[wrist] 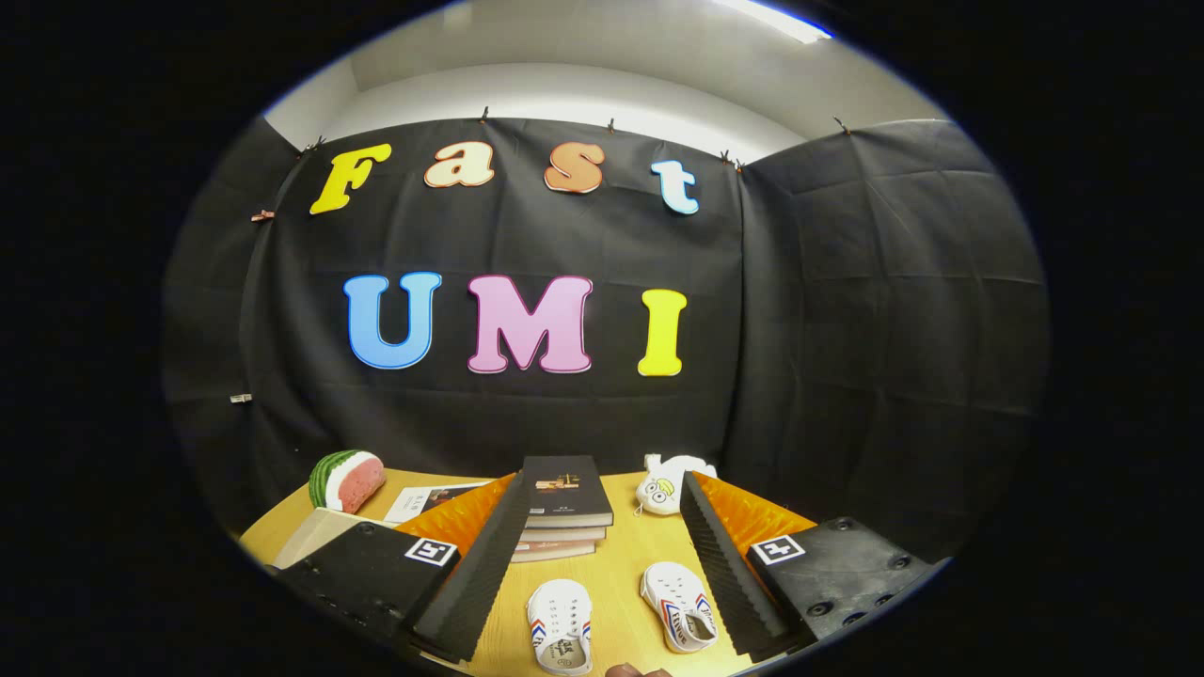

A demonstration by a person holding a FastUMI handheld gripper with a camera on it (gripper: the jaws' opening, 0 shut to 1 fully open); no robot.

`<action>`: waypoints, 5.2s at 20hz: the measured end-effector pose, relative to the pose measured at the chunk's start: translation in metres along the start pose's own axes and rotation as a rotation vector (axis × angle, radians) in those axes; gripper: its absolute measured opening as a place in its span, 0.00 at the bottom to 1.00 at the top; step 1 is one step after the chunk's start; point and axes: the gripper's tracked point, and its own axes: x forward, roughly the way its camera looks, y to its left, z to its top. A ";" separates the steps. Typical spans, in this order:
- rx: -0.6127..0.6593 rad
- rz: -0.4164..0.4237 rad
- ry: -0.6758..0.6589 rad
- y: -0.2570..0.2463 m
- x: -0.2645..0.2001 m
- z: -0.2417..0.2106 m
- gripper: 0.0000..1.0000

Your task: Open the storage box then place both shoes into the box .Put the left shoe in first, then the right shoe, with the right side of both shoes facing outward in a uniform manner.

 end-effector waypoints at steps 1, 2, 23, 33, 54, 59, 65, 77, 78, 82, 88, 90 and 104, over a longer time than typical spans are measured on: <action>0.016 0.013 0.013 0.003 0.002 -0.001 0.97; 0.030 0.029 0.032 0.006 0.004 -0.006 0.97; 0.586 0.708 1.013 0.144 -0.026 -0.187 0.98; 0.858 0.936 1.212 0.192 -0.041 -0.221 0.96; 0.785 0.893 1.334 0.192 -0.039 -0.214 0.06; 0.846 0.902 1.320 0.202 -0.042 -0.173 0.05; 0.792 0.944 1.212 0.235 -0.048 -0.112 0.05; 0.615 1.144 1.031 0.401 -0.105 -0.040 0.06; 0.612 1.146 1.035 0.416 -0.108 -0.043 0.06; 0.571 1.137 1.054 0.468 -0.120 -0.063 0.06; 0.520 1.097 1.062 0.509 -0.123 -0.087 0.07; 0.515 1.078 1.059 0.513 -0.120 -0.090 0.06; 0.242 0.722 0.747 0.336 -0.018 -0.068 0.98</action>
